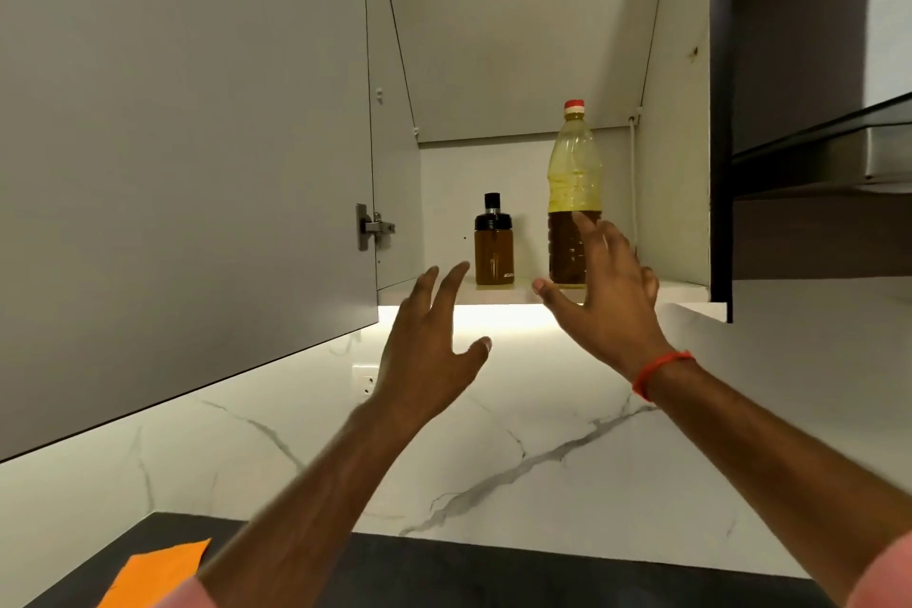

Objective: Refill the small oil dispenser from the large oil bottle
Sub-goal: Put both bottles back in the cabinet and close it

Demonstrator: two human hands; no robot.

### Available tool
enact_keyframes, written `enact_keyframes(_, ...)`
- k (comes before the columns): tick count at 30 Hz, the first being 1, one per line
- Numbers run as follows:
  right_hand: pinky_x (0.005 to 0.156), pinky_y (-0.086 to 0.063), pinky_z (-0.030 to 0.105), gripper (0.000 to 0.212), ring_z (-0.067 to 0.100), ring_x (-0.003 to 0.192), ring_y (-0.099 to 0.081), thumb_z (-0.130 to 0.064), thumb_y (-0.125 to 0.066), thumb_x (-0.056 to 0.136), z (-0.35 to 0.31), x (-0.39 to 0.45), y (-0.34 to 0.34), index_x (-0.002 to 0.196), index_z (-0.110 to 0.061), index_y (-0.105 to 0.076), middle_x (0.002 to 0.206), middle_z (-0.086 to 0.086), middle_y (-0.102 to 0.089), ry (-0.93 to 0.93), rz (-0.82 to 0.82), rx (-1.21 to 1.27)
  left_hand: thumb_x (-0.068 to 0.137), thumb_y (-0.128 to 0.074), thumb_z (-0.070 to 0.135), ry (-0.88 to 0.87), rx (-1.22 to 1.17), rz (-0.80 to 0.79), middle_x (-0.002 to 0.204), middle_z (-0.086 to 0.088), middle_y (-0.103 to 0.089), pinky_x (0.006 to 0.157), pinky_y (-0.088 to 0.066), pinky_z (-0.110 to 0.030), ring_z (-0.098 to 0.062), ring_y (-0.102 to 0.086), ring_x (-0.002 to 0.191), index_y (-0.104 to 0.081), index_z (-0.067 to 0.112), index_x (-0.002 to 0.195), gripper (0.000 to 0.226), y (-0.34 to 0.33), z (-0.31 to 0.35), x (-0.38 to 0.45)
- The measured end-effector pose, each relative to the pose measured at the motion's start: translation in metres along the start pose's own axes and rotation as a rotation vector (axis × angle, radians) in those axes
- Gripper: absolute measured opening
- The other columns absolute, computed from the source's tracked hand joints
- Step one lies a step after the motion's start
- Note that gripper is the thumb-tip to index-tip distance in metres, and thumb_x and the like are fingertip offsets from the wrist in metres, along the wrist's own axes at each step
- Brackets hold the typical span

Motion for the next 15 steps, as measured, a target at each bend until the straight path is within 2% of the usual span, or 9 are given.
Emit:
enact_keyframes(4,0.119,-0.016,0.062,0.089,0.032,0.151,-0.023,-0.059,-0.059,0.093,-0.028,-0.018,0.024,0.161,-0.034,-0.007,0.168,0.005,-0.012,0.054,0.047,-0.017,0.093,-0.067,0.044,-0.071,0.089,0.041,0.171,0.0,-0.007,0.124,-0.018,-0.039,-0.024,-0.014,0.156,-0.012,0.04,0.16,0.086,0.034,0.008,-0.019)
enact_keyframes(7,0.119,-0.014,0.061,0.09,0.032,0.152,-0.021,-0.057,-0.059,0.093,-0.053,-0.029,0.044,0.161,-0.036,-0.004,0.168,0.006,-0.011,0.067,0.049,-0.016,0.094,-0.065,0.046,-0.118,0.129,0.069,0.171,-0.001,-0.003,0.123,-0.007,-0.034,-0.023,-0.011,0.157,-0.012,0.038,0.16,0.085,0.062,0.021,-0.03)
enact_keyframes(15,0.12,-0.01,0.06,0.09,0.032,0.154,-0.017,-0.057,-0.059,0.093,-0.146,-0.076,0.065,0.16,-0.039,-0.002,0.17,0.004,-0.008,0.089,0.048,0.085,0.096,-0.059,0.05,-0.149,0.201,0.134,0.171,-0.001,0.0,0.124,-0.004,-0.037,-0.021,-0.002,0.158,-0.008,0.038,0.16,0.083,0.158,0.037,-0.083)
Point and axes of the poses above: each hand's wrist, its own x-axis towards the middle knuckle, its own y-axis out of the back of the hand, z = x × y, the point moved 4 cm from there along x, towards the middle knuckle
